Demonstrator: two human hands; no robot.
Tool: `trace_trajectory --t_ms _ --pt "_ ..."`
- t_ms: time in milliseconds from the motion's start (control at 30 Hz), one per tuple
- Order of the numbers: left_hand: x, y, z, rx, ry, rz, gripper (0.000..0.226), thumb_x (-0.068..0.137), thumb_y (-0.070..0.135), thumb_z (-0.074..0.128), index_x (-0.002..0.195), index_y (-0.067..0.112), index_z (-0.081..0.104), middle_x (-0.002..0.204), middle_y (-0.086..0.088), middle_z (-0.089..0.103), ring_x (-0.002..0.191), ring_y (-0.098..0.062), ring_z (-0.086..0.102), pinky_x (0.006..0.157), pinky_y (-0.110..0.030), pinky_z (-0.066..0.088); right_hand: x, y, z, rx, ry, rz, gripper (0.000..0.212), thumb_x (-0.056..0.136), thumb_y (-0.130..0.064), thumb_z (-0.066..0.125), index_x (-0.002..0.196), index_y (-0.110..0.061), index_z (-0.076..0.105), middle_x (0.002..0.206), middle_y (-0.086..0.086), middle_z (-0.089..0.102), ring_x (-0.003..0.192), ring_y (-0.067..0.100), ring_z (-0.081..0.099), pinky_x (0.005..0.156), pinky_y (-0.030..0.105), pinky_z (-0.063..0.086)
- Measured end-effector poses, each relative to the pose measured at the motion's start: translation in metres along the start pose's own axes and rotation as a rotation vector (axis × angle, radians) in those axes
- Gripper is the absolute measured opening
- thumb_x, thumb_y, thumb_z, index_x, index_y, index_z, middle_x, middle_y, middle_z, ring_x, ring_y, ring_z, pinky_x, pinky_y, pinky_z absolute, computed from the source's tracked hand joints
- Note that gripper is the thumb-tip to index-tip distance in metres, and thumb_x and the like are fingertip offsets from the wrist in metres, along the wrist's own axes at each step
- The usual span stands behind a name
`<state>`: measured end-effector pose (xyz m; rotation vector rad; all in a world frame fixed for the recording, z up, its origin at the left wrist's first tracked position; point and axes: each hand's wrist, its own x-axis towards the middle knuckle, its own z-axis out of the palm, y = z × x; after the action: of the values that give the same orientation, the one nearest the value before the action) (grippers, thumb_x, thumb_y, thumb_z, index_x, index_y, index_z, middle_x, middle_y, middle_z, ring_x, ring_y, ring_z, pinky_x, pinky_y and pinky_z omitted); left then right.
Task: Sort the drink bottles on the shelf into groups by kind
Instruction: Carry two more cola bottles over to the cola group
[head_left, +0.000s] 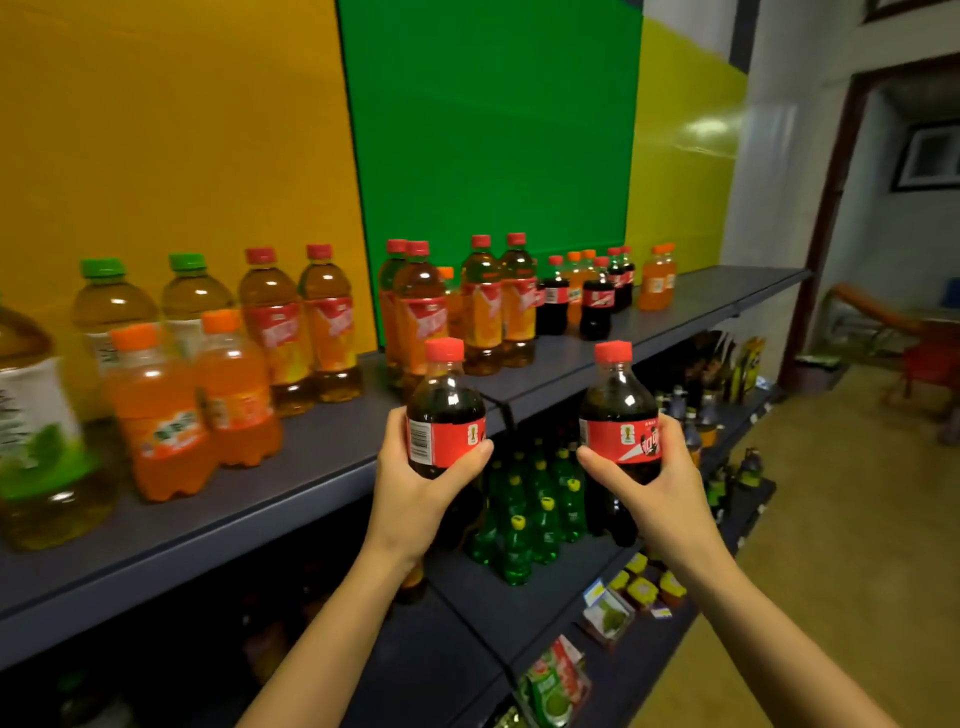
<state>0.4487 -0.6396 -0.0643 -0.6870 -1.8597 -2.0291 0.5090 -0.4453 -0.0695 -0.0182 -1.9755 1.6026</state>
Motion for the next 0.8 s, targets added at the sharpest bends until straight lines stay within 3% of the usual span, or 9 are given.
trace_trajectory --t_ms 300,400,533,800 --pt "0.059 -0.04 0.124 -0.046 -0.033 -0.006 0.047 0.061 0.024 0.075 0.102 0.026 0.052 0.094 0.003 0.061 0.077 0.0 0.062 0.066 -0.014 0.05 0.09 0.054 -0.094 -0.075 0.075 -0.009 0.063 0.071 -0.034 0.074 0.124 -0.021 0.042 0.101 -0.009 0.06 0.086 -0.002 0.06 0.067 0.014 0.05" --pt "0.086 -0.057 0.161 -0.048 -0.029 -0.009 0.051 0.06 0.026 0.083 0.101 0.023 0.052 0.093 0.003 0.061 0.076 0.0 0.062 0.067 -0.015 0.051 0.124 0.072 -0.114 -0.078 0.095 -0.018 0.066 0.07 -0.035 0.075 0.125 -0.022 0.041 0.104 -0.008 0.06 0.09 0.002 0.06 0.069 0.018 0.049" --pt "0.128 -0.085 0.207 -0.073 -0.027 -0.029 0.056 0.059 0.03 0.076 0.108 0.021 0.051 0.098 0.003 0.062 0.08 -0.001 0.063 0.068 -0.016 0.052 0.176 0.095 -0.138 -0.096 0.098 -0.033 0.064 0.07 -0.036 0.074 0.124 -0.023 0.042 0.104 -0.01 0.059 0.09 0.0 0.06 0.069 0.016 0.051" --pt "0.238 -0.14 0.301 -0.045 -0.07 0.037 0.046 0.068 0.016 0.079 0.105 0.02 0.052 0.095 0.003 0.062 0.077 0.002 0.062 0.065 -0.012 0.049 0.316 0.138 -0.177 -0.092 0.097 -0.093 0.068 0.068 -0.039 0.074 0.125 -0.022 0.041 0.106 -0.009 0.059 0.094 0.004 0.061 0.076 0.023 0.051"
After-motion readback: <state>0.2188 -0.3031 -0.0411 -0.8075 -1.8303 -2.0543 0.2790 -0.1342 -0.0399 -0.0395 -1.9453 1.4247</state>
